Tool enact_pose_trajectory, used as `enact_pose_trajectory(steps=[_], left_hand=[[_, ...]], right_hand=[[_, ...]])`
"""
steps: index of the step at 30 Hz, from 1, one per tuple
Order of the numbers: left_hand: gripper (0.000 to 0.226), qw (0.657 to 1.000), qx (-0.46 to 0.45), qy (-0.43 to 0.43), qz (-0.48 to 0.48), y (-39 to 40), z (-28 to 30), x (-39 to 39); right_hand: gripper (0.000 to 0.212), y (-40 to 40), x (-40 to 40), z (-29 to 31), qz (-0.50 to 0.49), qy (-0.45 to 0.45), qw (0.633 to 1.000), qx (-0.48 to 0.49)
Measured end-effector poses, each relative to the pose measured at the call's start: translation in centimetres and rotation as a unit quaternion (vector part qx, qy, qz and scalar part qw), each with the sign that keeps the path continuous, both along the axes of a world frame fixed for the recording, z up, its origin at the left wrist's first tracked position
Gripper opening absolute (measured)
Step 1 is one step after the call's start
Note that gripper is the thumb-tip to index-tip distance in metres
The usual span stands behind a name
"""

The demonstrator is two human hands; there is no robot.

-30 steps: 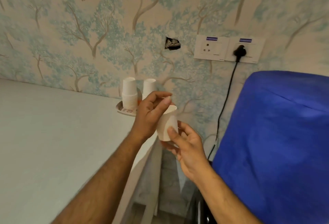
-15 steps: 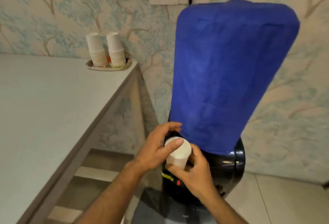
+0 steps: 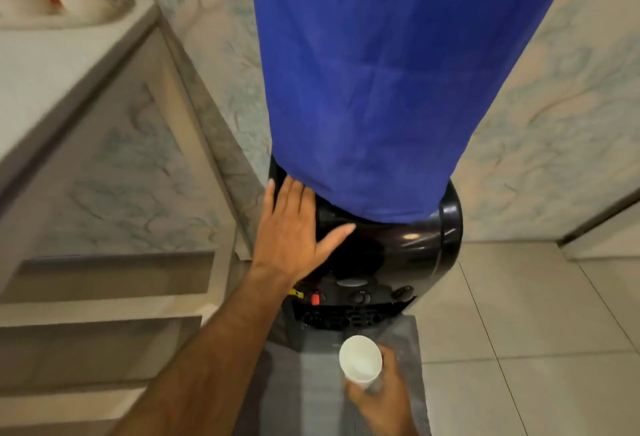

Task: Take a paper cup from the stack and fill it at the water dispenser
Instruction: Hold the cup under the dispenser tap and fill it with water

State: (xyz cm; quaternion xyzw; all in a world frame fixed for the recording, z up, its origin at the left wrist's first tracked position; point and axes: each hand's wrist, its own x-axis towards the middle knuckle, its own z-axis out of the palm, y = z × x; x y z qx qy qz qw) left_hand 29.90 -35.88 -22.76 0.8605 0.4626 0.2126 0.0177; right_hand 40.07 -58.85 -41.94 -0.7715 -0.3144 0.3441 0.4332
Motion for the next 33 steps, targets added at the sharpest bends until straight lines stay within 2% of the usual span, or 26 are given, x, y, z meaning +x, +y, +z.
enact_pose_trajectory(steps=[4,9,12,17,26,31,33], left_hand=[[0.097,0.999,0.036,-0.01,0.03,0.4,-1.0,0.6],[0.098,0.997,0.061,-0.019,0.035,0.4,-2.0,0.7],[0.098,0.996,0.079,-0.023,0.036,0.5,-2.2,0.7],[0.096,0.995,0.083,-0.023,0.041,0.5,-2.4,0.8],[0.096,0.995,0.086,-0.016,0.05,0.4,-2.4,0.8],[0.096,0.995,0.085,-0.01,0.051,0.3,-2.3,0.9],[0.096,0.995,0.082,-0.005,0.051,0.3,-2.3,0.8]], right_hand=[[0.071,1.9,0.7,-4.7,-0.046,0.008,0.999,-0.017],[0.068,5.0,1.6,-8.2,-0.067,-0.046,0.995,-0.055],[0.065,6.6,1.9,-8.9,-0.045,-0.104,0.991,-0.07],[0.072,7.8,2.2,-9.7,-0.008,-0.172,0.981,-0.086],[0.079,8.6,2.6,-10.3,0.028,-0.185,0.978,-0.089],[0.098,7.8,3.1,-9.7,0.02,-0.142,0.985,-0.093],[0.103,7.1,3.1,-8.7,-0.002,-0.127,0.99,-0.061]])
